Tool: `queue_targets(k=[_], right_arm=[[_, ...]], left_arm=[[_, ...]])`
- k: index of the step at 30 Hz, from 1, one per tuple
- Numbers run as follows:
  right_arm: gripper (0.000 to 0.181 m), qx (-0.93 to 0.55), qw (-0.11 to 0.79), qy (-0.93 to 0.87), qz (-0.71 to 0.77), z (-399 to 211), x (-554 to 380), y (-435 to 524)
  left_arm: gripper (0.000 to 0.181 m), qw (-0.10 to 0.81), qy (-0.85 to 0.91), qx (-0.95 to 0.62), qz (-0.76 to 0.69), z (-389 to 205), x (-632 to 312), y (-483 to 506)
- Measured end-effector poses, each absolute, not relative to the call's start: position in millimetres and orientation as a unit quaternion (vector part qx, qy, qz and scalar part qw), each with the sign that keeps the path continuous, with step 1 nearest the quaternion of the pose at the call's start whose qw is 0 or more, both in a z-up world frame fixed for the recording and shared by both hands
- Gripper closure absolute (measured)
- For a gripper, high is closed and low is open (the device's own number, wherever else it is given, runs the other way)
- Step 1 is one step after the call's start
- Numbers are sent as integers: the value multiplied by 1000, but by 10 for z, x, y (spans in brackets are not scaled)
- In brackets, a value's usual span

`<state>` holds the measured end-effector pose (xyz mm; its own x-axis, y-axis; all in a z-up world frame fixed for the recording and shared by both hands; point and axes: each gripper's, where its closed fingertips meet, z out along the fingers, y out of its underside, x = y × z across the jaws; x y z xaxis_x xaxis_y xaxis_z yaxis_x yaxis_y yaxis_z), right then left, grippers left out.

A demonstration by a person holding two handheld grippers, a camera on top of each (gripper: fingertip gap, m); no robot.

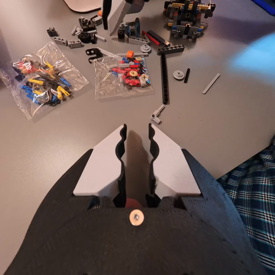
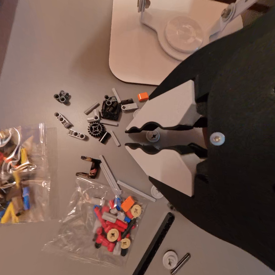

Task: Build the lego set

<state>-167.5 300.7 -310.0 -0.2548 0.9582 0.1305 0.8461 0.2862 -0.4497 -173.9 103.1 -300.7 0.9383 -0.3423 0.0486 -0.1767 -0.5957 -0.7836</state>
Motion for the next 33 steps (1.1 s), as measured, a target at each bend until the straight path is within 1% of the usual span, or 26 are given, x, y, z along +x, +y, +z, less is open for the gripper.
queue_targets(k=[6, 8, 10, 14, 22, 25, 28, 31, 33], right_arm=[[164, -653, 186, -708, 192, -3090, -1815, 2936], [159, -676, 186, -692, 173, -3151, -1808, 2978], [170, -683, 197, -680, 178, -3145, -1850, 2985], [180, -672, 218, -686, 173, -3145, -1858, 3007], [181, -637, 249, -706, 184, -2934, -1828, 2929], [181, -621, 242, -715, 211, -2840, -1837, 2819], [181, -600, 231, -723, 253, -2690, -1768, 2581], [181, -560, 213, -748, 284, -2537, -1599, 2078], [181, -532, 192, -770, 293, -2538, -1451, 1689]], left_arm=[[155, 426, 145, -888, -99, -3006, -1757, 1036], [155, 427, 145, -887, -99, -3004, -1762, 1039], [155, 427, 146, -887, -101, -3002, -1760, 1038], [155, 429, 148, -886, -100, -2999, -1773, 1026], [156, 428, 160, -884, -95, -2998, -1815, 1033], [156, 430, 170, -882, -93, -2984, -1800, 1033], [156, 428, 181, -880, -93, -2994, -1791, 1019], [155, 424, 222, -873, -99, -3001, -1715, 994], [153, 418, 269, -863, -88, -3024, -1666, 986]])
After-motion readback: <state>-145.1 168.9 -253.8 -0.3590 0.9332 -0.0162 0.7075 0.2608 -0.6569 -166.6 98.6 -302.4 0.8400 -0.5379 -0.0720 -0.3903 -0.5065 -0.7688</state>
